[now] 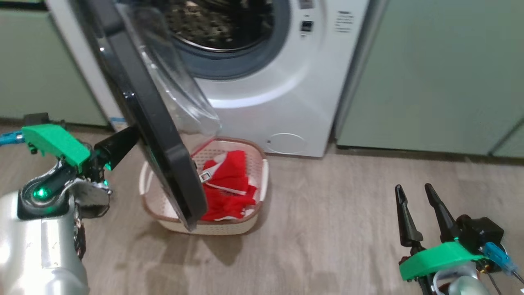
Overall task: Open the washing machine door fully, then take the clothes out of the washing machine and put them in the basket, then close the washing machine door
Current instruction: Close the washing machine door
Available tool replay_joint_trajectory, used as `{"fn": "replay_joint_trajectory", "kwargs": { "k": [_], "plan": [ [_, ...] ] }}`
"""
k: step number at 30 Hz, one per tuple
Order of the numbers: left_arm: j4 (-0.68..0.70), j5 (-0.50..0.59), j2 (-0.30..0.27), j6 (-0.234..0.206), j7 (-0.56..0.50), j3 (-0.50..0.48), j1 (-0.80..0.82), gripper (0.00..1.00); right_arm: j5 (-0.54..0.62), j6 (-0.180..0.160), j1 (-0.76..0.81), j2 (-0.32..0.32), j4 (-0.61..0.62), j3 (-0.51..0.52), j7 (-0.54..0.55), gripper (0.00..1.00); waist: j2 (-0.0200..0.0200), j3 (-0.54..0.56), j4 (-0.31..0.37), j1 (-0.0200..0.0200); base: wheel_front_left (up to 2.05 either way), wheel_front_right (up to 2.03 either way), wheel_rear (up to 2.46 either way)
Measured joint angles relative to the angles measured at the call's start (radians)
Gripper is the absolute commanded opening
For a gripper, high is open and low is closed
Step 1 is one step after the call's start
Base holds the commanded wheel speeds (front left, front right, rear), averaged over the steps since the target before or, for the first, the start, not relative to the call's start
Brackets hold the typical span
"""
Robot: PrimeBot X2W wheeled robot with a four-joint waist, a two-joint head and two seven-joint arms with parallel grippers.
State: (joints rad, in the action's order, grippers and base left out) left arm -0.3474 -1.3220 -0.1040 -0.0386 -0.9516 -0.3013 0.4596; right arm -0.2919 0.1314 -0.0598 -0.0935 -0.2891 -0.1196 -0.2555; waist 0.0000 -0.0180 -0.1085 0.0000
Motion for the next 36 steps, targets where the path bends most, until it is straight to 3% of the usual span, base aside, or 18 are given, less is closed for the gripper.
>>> {"fn": "replay_joint_trajectory", "kwargs": {
  "k": [19,23,29,30,31,32,34,35,36],
  "plan": [
    [-0.231,0.056,0.003,0.100,0.171,-0.009,0.151,0.00,0.000,0.000,-0.007,0.010,0.001,0.029,0.000,1.00,0.0000,-0.049,0.306,0.0000,0.00,0.00,0.00],
    [-0.263,0.056,0.014,0.119,0.188,-0.009,0.181,0.00,0.000,0.000,-0.007,0.011,0.001,0.036,0.000,1.00,0.0000,-0.047,0.322,0.0000,0.00,0.00,0.00],
    [-0.290,0.054,0.013,0.145,0.241,-0.017,0.172,0.03,0.000,0.000,-0.006,0.011,0.002,0.053,0.000,1.00,0.0000,-0.028,0.289,0.0000,0.00,0.00,0.00],
    [-0.289,0.054,0.012,0.147,0.254,-0.020,0.163,0.26,0.000,0.000,-0.005,0.011,0.002,0.053,0.000,1.00,0.0000,-0.024,0.282,0.0000,0.00,0.00,0.00],
    [-0.288,0.058,0.011,0.154,0.274,-0.023,0.151,0.42,0.000,0.000,-0.004,0.011,0.002,0.053,0.000,1.00,0.0000,-0.019,0.275,0.0000,0.00,0.00,0.00],
    [-0.284,0.068,0.009,0.154,0.289,-0.022,0.135,0.49,0.000,0.000,-0.002,0.011,0.002,0.054,0.000,1.00,0.0000,-0.015,0.267,0.0000,0.00,0.00,0.00],
    [-0.273,0.079,0.009,0.155,0.310,-0.020,0.094,0.89,0.000,0.000,0.002,0.011,0.003,0.057,0.000,1.00,0.0000,-0.007,0.249,0.0000,0.00,0.00,0.00],
    [-0.264,0.085,0.009,0.162,0.326,-0.016,0.069,1.00,0.000,0.000,0.002,0.011,0.003,0.058,0.000,1.00,0.0000,-0.004,0.239,0.0000,0.00,0.00,0.00],
    [-0.255,0.092,0.009,0.163,0.342,-0.014,0.045,1.00,0.000,0.000,0.002,0.011,0.003,0.058,0.000,1.00,0.0000,-0.001,0.230,0.0000,0.00,0.00,0.00]
  ]
}}
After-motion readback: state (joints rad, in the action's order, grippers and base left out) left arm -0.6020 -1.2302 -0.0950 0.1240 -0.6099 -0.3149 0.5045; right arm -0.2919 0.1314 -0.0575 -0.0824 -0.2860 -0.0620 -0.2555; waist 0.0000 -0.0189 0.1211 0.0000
